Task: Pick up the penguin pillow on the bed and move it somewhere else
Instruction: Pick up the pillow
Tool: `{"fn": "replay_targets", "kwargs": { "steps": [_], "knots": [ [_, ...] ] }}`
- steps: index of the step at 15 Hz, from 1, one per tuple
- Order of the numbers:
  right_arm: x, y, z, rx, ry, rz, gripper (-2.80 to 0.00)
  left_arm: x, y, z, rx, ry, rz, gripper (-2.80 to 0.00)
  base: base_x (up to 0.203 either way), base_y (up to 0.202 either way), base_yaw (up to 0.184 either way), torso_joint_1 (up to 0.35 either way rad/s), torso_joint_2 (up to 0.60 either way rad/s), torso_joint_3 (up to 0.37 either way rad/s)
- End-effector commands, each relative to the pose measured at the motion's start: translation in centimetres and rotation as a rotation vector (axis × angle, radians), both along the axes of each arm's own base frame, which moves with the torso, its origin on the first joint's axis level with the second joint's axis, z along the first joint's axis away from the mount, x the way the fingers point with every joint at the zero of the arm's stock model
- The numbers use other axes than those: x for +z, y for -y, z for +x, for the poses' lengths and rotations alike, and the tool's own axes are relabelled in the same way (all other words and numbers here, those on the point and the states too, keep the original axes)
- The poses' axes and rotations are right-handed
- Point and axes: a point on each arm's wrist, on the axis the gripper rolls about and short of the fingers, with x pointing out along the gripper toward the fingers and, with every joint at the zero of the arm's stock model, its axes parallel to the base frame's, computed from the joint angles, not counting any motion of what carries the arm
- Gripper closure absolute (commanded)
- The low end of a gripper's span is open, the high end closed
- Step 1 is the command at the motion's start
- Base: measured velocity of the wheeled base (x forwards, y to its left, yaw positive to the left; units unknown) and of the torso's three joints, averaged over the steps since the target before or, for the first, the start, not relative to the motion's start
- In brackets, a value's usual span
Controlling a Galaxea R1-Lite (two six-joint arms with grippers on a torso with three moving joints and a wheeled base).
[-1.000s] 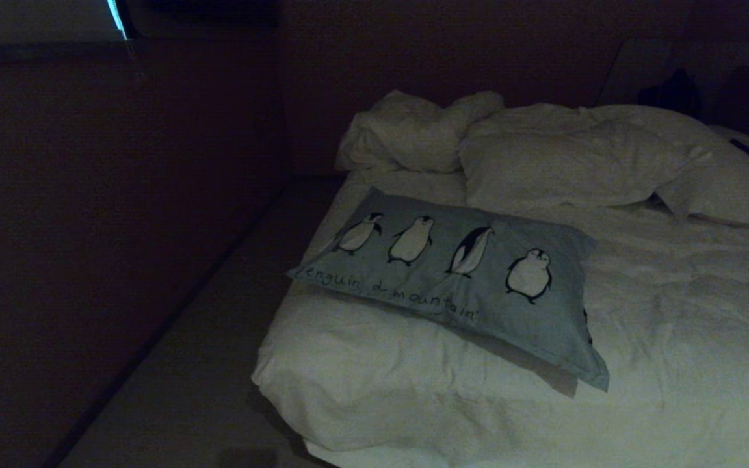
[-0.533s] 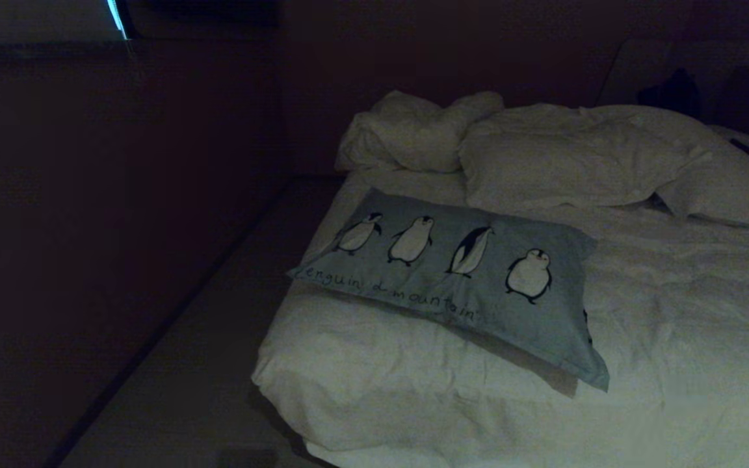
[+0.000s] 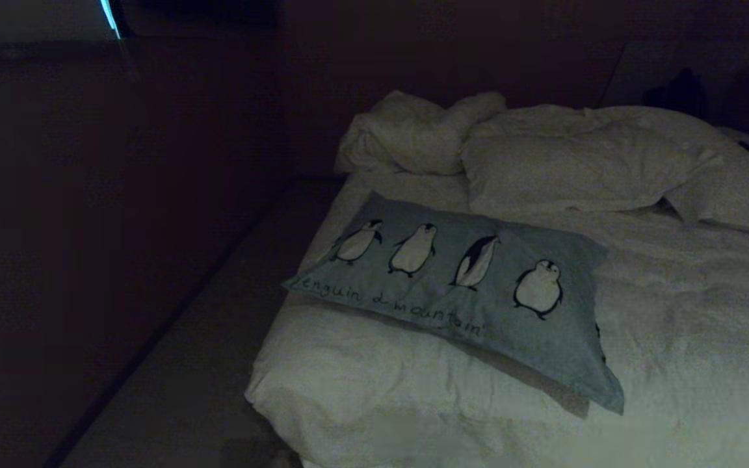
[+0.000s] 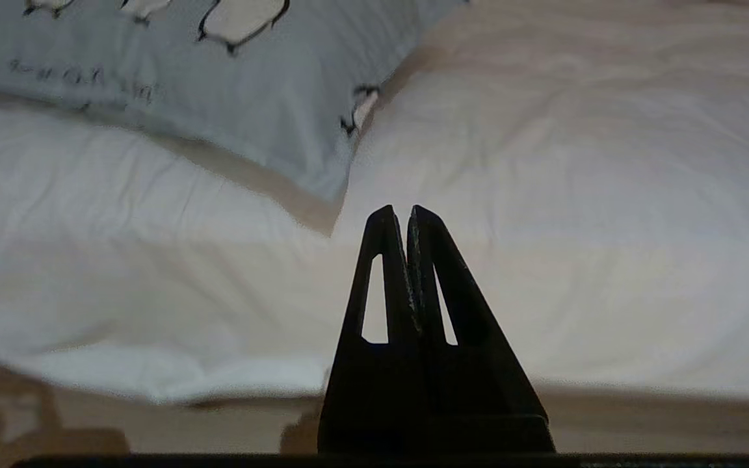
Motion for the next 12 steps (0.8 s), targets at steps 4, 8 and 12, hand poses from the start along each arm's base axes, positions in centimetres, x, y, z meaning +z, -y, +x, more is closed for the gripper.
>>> {"fn": "replay_targets", "kwargs": {
  "steps": [4, 8, 12],
  "knots": [
    [0.0, 0.0, 0.0, 0.001, 0.0, 0.001, 0.0, -0.07, 0.0, 0.01, 0.001, -0.003, -0.006, 0.0, 0.167, 0.0, 0.001, 0.007, 0.0, 0.0],
    [0.0, 0.0, 0.01, 0.001, -0.001, 0.0, 0.0, -0.07, 0.0, 0.01, 0.0, -0.003, -0.006, 0.0, 0.0, 0.0, 0.0, 0.0, 0.0, 0.0],
    [0.0, 0.0, 0.0, 0.001, 0.0, -0.003, 0.0, -0.07, 0.0, 0.01, 0.001, -0.003, -0.006, 0.0, 0.0, 0.0, 0.0, 0.0, 0.0, 0.0]
  ]
}}
